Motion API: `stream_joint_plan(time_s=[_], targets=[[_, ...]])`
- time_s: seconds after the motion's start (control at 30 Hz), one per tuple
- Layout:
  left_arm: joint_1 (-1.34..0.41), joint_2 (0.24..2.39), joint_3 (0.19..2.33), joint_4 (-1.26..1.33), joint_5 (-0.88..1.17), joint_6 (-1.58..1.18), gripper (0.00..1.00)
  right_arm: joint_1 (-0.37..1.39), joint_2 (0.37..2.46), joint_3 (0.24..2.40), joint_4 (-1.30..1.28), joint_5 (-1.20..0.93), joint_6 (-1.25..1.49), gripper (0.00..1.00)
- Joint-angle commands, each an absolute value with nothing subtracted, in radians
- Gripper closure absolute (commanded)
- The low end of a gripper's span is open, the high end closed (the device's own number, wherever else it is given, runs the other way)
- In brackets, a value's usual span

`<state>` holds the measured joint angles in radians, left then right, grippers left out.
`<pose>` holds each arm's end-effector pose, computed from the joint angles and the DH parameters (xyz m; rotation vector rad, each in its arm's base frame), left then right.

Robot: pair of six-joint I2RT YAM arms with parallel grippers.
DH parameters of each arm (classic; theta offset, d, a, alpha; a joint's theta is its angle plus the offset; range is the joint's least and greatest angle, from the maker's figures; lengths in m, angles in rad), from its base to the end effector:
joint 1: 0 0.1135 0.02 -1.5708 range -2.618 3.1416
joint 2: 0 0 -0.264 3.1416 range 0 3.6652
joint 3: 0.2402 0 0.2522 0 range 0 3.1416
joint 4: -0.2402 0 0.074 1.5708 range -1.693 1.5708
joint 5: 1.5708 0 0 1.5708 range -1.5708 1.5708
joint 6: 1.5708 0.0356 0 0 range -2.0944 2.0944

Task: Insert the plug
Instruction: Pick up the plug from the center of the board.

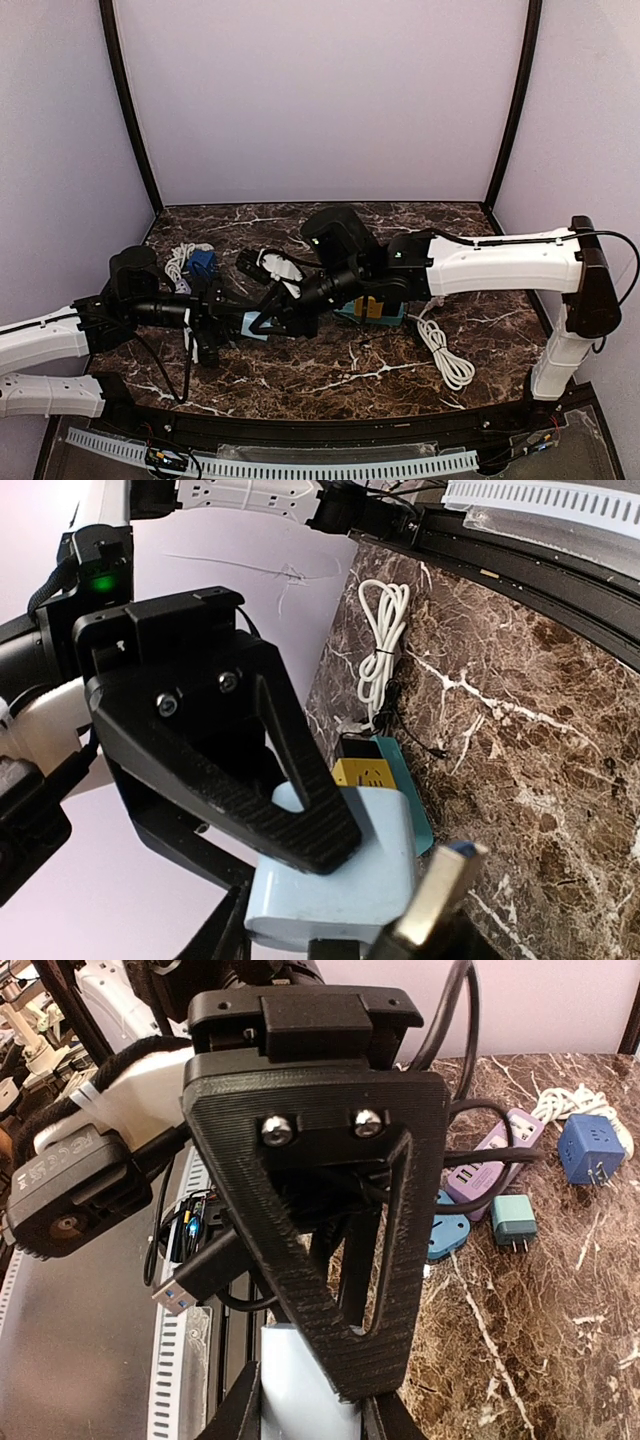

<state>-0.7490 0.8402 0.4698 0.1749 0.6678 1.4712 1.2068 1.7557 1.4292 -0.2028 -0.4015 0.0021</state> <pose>0.1270 -0.1482 0.2576 1.6954 0.3140 -0.0569 0.1337 0.3899 0.2974 -1.4933 1.7076 1.1117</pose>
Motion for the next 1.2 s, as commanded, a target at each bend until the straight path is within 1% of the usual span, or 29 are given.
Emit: stream_joint_plan(time_s=[0.0, 0.03, 0.07, 0.1, 0.13, 0.2, 0.33, 0.37, 0.4, 0.47, 0.6, 0.7, 0.73, 0.83, 0.9, 1.0, 1.17], targets=[[-0.753, 0.828, 0.465, 0.167, 0.700, 1.442, 0.67, 1.201, 1.712, 1.433, -0.104, -0.431, 0.022, 1.00], [-0.753, 0.824, 0.467, 0.168, 0.716, 1.427, 0.70, 1.200, 1.715, 1.436, -0.104, -0.434, 0.026, 1.00], [-0.753, 0.822, 0.469, 0.169, 0.723, 1.422, 0.77, 1.199, 1.718, 1.437, -0.103, -0.437, 0.029, 1.00], [-0.753, 0.819, 0.469, 0.169, 0.733, 1.417, 0.81, 1.197, 1.720, 1.438, -0.102, -0.436, 0.030, 1.00], [-0.753, 0.819, 0.468, 0.169, 0.737, 1.414, 0.89, 1.197, 1.723, 1.439, -0.103, -0.435, 0.033, 1.00], [-0.752, 0.817, 0.467, 0.172, 0.739, 1.404, 0.98, 1.193, 1.724, 1.436, -0.102, -0.431, 0.037, 1.00], [-0.752, 0.808, 0.461, 0.216, 0.727, 1.326, 0.99, 1.184, 1.722, 1.432, -0.099, -0.405, 0.053, 1.00], [-0.753, 0.807, 0.461, 0.230, 0.722, 1.304, 0.99, 1.181, 1.721, 1.430, -0.098, -0.387, 0.061, 0.98], [-0.752, 0.806, 0.458, 0.265, 0.707, 1.242, 0.99, 1.178, 1.720, 1.430, -0.096, -0.367, 0.068, 0.91], [-0.752, 0.802, 0.447, 0.326, 0.675, 1.132, 0.99, 1.171, 1.710, 1.423, -0.088, -0.320, 0.086, 0.68], [-0.752, 0.794, 0.421, 0.426, 0.587, 0.940, 0.99, 1.160, 1.672, 1.380, -0.021, -0.232, 0.131, 0.32], [-0.752, 0.798, 0.412, 0.495, 0.513, 0.825, 0.99, 1.151, 1.637, 1.346, 0.061, -0.192, 0.187, 0.17], [-0.752, 0.800, 0.413, 0.527, 0.469, 0.767, 0.99, 1.149, 1.625, 1.333, 0.086, -0.172, 0.212, 0.14], [-0.752, 0.808, 0.415, 0.606, 0.351, 0.657, 0.99, 1.150, 1.589, 1.275, 0.209, -0.096, 0.324, 0.13], [-0.752, 0.815, 0.424, 0.662, 0.279, 0.579, 0.99, 1.150, 1.572, 1.201, 0.366, -0.101, 0.395, 0.14], [-0.752, 0.828, 0.435, 0.738, 0.230, 0.481, 0.99, 1.152, 1.576, 1.138, 0.556, -0.105, 0.485, 0.18], [-0.753, 0.855, 0.453, 0.803, 0.238, 0.448, 0.99, 1.179, 1.642, 1.208, 0.592, -0.087, 0.458, 0.21]])
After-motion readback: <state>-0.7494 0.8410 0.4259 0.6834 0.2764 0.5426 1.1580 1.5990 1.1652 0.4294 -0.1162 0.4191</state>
